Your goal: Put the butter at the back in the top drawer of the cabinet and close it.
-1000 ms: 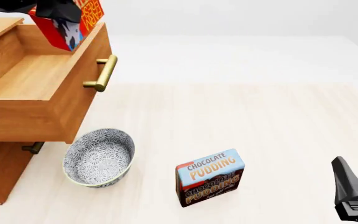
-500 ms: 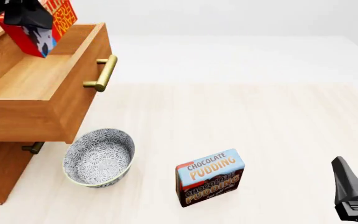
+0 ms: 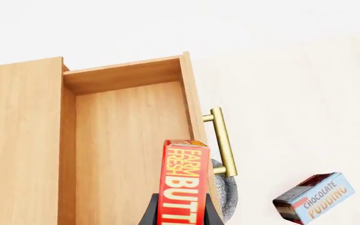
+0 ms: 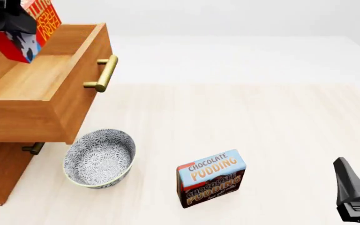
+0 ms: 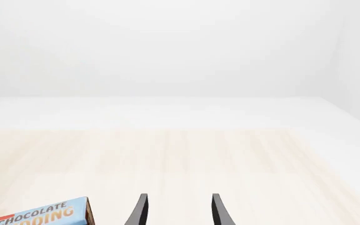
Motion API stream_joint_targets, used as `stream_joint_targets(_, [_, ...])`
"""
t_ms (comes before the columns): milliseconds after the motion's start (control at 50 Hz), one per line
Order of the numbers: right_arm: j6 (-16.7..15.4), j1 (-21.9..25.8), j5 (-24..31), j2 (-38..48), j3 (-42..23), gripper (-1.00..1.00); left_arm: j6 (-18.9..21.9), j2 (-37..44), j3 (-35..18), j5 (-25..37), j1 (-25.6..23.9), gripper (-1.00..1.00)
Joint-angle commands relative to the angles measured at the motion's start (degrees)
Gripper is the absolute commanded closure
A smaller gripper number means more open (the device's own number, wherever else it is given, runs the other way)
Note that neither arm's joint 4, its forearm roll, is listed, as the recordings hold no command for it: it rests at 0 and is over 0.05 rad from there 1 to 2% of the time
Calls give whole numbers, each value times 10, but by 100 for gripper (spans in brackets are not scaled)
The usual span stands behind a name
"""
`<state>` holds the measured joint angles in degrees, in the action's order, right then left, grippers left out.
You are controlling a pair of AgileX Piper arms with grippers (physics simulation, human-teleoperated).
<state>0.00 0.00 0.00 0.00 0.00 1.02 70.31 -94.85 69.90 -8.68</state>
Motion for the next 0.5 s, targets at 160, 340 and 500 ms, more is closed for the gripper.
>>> stream_joint_targets(160, [0,0,0,0,0,-100,3,-4,5,0,17,100])
stream_joint_targets(340, [0,0,0,0,0,-100,-2,7,2,0,21,100])
stream_joint_targets(500, [0,0,0,0,0,-100,-6,12,6,-2,27,100])
